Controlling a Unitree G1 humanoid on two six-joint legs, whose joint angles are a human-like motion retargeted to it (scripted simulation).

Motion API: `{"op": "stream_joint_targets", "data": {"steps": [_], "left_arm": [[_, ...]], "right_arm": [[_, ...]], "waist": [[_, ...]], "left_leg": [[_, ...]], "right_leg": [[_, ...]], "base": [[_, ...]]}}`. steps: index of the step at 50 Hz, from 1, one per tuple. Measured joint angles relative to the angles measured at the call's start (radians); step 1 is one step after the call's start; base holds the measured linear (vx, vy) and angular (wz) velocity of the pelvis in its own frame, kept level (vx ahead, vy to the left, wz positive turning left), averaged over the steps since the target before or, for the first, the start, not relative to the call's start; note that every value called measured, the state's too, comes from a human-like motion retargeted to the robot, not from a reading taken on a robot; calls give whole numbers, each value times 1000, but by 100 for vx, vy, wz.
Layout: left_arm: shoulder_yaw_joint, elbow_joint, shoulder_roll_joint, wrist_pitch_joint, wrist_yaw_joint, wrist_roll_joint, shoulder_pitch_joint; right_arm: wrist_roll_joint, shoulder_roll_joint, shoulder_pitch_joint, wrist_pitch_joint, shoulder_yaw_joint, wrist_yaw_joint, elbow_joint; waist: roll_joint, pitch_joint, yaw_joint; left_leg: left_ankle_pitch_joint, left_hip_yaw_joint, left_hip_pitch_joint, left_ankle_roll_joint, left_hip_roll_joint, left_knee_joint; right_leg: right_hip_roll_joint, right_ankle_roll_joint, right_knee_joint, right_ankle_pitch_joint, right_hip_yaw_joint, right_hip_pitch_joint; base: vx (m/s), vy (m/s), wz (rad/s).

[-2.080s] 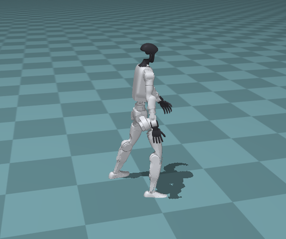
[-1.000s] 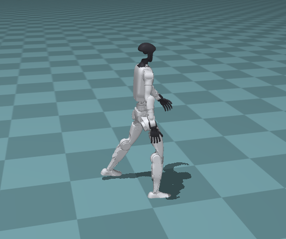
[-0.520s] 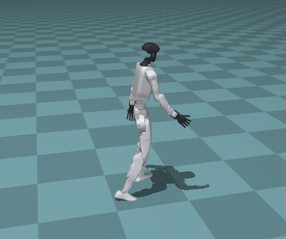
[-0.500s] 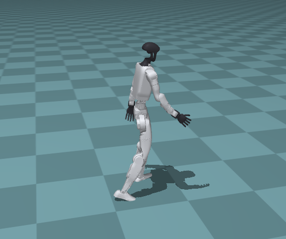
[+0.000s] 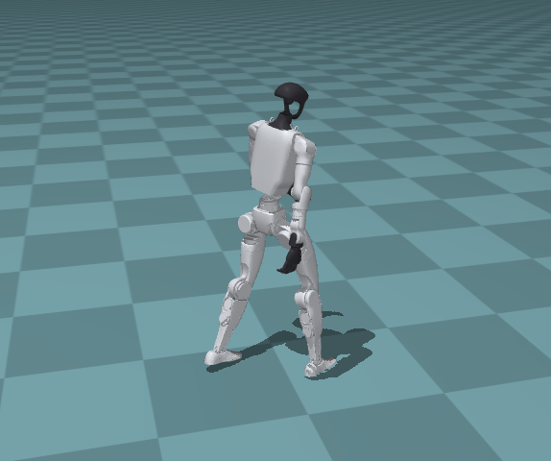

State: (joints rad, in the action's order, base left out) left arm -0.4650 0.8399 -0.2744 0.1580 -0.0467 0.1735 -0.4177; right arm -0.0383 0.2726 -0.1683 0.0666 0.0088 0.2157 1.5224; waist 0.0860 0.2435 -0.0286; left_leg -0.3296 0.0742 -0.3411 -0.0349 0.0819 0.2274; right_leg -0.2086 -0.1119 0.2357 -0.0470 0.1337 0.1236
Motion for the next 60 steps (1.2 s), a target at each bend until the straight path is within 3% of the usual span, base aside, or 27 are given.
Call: {"op": "stream_joint_targets", "data": {"steps": [3,5,7,9,12,15,20,22,24,27,30,32,33,35,41,46,49,51,53,57,60], "left_arm": [[-39,-105,-26,-7,7,58,15],[-50,-146,-40,-15,21,90,48],[-47,-141,-42,-29,43,101,77],[-36,-100,-36,-45,55,117,107],[-7,10,-15,-62,60,109,139],[56,144,10,-46,58,13,171],[190,339,17,4,103,-244,230],[240,427,14,4,121,-300,216],[261,509,1,-13,125,-306,205],[253,613,-17,-37,77,-224,189],[202,643,-39,-68,-11,-115,169],[173,616,-58,-52,-41,-85,155],[175,595,-64,-74,-52,-56,146],[168,529,-71,-80,-65,-55,137],[176,322,-51,-41,-56,-107,119],[165,231,-19,-18,-32,-132,123],[154,230,-3,34,-1,-151,161],[150,250,5,78,21,-174,195],[153,280,13,83,29,-189,222],[167,376,30,77,36,-124,281],[188,447,39,25,-14,-39,331]], "right_arm": [[-86,6,12,9,79,-18,-10],[-89,17,38,20,131,-87,-8],[-52,37,97,19,160,-171,-4],[-36,58,164,17,169,-236,-20],[-93,85,266,26,124,-292,-86],[-248,108,333,69,53,-313,-204],[-420,153,379,157,-12,-386,-392],[-398,171,416,153,-19,-399,-429],[-366,188,440,146,-30,-421,-438],[-317,207,464,130,-30,-419,-420],[-220,204,457,80,-48,-355,-391],[-172,193,430,77,-51,-326,-379],[-148,188,413,57,-61,-309,-372],[-119,179,377,48,-54,-281,-360],[3,133,280,44,-45,-149,-285],[28,98,254,54,-22,-113,-218],[11,92,243,92,11,-142,-205],[7,96,243,119,27,-173,-201],[-12,108,257,125,24,-198,-187],[-150,137,315,159,49,-261,-107],[-213,156,388,136,92,-287,-4]], "waist": [[6,24,-9],[7,6,-31],[14,-26,-31],[-1,-43,-7],[-40,-47,55],[-66,-38,116],[-32,-38,148],[-19,-27,183],[-13,-21,189],[-8,-13,177],[-4,-15,189],[-15,-23,192],[-10,-23,192],[-5,-32,185],[37,-35,140],[39,-37,105],[13,-37,68],[-17,-31,48],[-21,-25,52],[-23,-3,77],[-70,-23,101]], "left_leg": [[-33,19,54,-32,-11,214],[-49,-19,213,-63,-37,522],[-37,-117,353,-54,-109,730],[-54,-262,418,-7,-186,808],[-105,-449,441,46,-233,748],[-85,-554,437,38,-204,525],[-5,-742,477,-12,-236,200],[91,-922,407,3,-184,-59],[88,-989,372,17,-144,-147],[9,-896,338,32,-123,-129],[-11,-794,302,49,-87,-159],[-25,-721,297,61,-57,-146],[-25,-679,292,59,-48,-141],[-25,-589,287,59,-28,-125],[5,-263,191,16,-2,-157],[38,-18,104,-13,5,-200],[47,116,56,-26,29,-198],[50,200,14,-26,57,-196],[59,265,-22,-28,57,-200],[45,282,-23,-68,54,-60],[-7,63,162,-95,74,301]], "right_leg": [[-15,27,122,-112,-60,-33],[-30,41,210,-167,-113,-17],[-31,46,232,-175,-140,1],[-43,44,220,-156,-141,-4],[-77,29,163,-100,-134,-43],[-106,20,87,-37,-135,-109],[-77,-8,21,-17,-244,-247],[-62,-13,44,-14,-257,-268],[-60,-13,122,-14,-282,-274],[-76,3,347,38,-283,-226],[-92,36,631,165,-249,-95],[-102,0,790,146,-227,-9],[-90,41,837,122,-212,28],[-82,65,914,71,-203,95],[2,68,810,-56,-217,134],[61,43,507,-137,-215,150],[87,3,185,-66,-149,117],[83,-46,-25,46,-63,79],[76,-38,-115,93,-29,35],[39,15,-54,-34,-132,-62],[-31,37,50,-88,-201,-46]], "base": [[51,-15,89],[44,-13,112],[40,-9,74],[41,-2,20],[43,9,-7],[45,17,3],[46,24,73],[45,28,82],[44,32,115],[44,34,146],[41,31,151],[41,26,192],[41,25,224],[42,23,248],[43,14,284],[43,2,265],[47,-5,248],[50,-11,207],[49,-13,142],[47,-14,119],[38,-13,119]]}}
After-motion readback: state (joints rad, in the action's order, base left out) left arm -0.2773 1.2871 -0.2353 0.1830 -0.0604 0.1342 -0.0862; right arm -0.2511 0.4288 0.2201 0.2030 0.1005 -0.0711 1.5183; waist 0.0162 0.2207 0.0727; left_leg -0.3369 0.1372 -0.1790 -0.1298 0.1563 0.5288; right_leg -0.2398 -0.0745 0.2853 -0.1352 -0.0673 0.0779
